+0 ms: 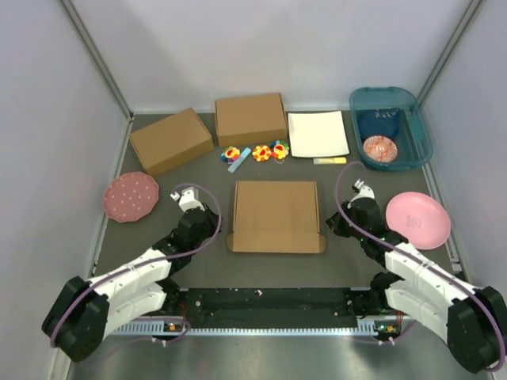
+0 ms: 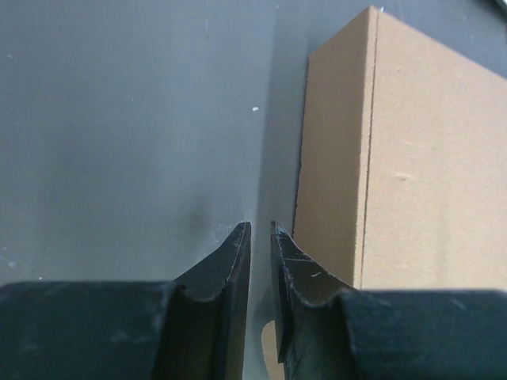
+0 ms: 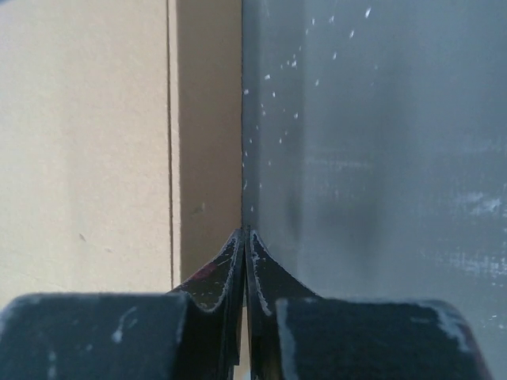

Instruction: Fold the paper box

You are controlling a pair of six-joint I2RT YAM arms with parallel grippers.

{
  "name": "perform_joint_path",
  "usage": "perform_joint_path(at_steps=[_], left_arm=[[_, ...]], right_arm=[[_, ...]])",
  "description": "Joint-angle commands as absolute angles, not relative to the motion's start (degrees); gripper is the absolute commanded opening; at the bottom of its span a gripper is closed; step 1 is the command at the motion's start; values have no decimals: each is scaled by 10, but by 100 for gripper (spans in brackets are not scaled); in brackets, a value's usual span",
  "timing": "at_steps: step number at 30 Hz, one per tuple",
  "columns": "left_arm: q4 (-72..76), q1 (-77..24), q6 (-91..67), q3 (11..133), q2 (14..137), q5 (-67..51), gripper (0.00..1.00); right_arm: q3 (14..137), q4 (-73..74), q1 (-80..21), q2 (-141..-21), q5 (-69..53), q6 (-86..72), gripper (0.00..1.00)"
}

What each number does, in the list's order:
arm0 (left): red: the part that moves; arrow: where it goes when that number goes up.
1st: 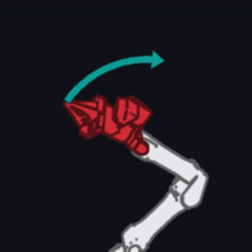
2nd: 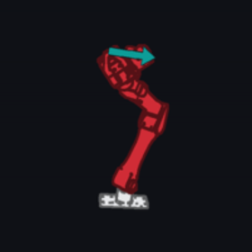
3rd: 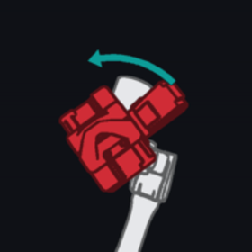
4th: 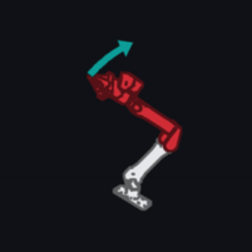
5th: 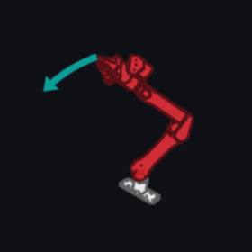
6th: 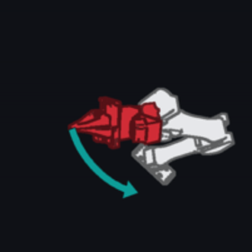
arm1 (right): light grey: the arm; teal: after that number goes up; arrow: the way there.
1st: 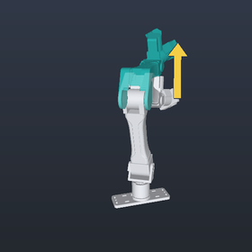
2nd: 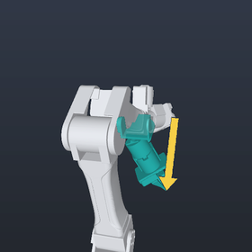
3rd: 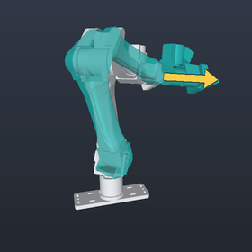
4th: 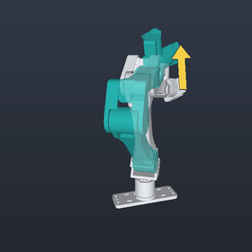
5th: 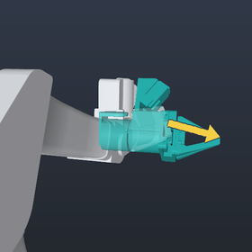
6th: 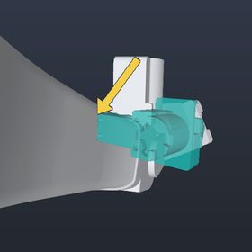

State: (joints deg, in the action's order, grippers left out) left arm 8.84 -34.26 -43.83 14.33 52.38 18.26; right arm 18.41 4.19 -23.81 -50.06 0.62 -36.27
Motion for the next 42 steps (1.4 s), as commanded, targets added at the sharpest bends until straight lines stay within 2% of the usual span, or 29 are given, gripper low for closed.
perform_joint_path(at_steps=[1, 10, 27, 34, 42], left_arm=[[146, -340, -445, 147, 566, 163, 21], [165, -341, -435, 151, 597, 97, 16], [239, -341, -435, 102, 577, 36, 13], [258, -341, -435, 65, 495, 5, 13], [171, -342, -439, 63, 357, -27, 12]], right_arm=[[172, -25, -231, -527, -24, -379, 1], [159, -79, -232, -562, -59, -389, 0], [139, -117, -249, -564, -94, -397, 0], [157, -62, -256, -493, -105, -396, 0], [184, 29, -261, -397, -113, -401, 0]])
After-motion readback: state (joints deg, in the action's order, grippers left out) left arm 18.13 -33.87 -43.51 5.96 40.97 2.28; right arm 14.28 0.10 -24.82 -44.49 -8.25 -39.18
